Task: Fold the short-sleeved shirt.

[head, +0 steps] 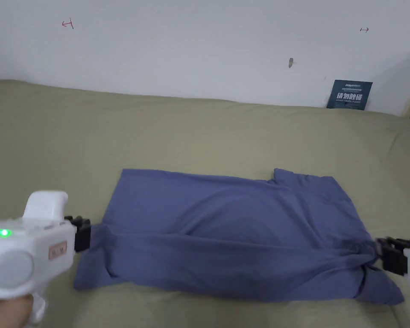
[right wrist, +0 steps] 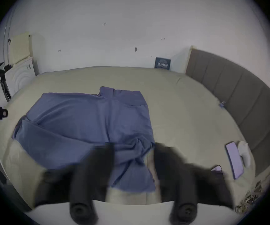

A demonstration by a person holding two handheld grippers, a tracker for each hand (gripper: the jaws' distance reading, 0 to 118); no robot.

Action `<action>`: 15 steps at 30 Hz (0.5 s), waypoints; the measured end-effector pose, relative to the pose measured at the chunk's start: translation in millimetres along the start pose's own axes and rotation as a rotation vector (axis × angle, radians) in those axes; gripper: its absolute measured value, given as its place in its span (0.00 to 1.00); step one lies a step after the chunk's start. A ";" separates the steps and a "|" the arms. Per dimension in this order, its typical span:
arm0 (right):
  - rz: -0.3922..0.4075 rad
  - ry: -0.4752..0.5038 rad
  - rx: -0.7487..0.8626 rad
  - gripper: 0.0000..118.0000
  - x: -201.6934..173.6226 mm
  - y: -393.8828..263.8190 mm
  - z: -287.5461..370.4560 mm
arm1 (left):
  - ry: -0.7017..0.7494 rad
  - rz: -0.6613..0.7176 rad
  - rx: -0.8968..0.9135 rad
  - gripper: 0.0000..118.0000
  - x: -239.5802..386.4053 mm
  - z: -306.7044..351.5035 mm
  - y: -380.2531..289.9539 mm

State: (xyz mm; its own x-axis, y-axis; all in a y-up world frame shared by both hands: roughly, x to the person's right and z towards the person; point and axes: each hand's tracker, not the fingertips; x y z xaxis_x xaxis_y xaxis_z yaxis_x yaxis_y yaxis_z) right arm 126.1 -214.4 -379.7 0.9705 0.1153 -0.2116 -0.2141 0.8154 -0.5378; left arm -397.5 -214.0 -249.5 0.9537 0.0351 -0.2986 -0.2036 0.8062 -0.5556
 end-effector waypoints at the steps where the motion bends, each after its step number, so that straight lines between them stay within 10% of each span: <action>1: 0.034 -0.042 0.015 0.01 -5.7 -8.6 10.6 | 0.044 0.004 0.025 0.04 5.6 12.4 -11.9; 10: -0.140 0.034 0.004 0.01 -55.4 -84.9 68.1 | 0.036 0.094 0.017 0.00 28.5 61.6 -86.9; 15: -0.094 0.049 -0.027 0.01 -58.2 -88.5 63.6 | -0.015 0.139 -0.048 0.00 17.6 35.2 -75.5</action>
State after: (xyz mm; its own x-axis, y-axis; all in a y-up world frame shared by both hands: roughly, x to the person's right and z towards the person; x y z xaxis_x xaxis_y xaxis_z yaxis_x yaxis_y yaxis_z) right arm 95.7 -257.2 -267.9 0.9801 0.0111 -0.1983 -0.1262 0.8055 -0.5789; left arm -357.5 -253.5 -185.6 0.9186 0.1534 -0.3642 -0.3441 0.7636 -0.5464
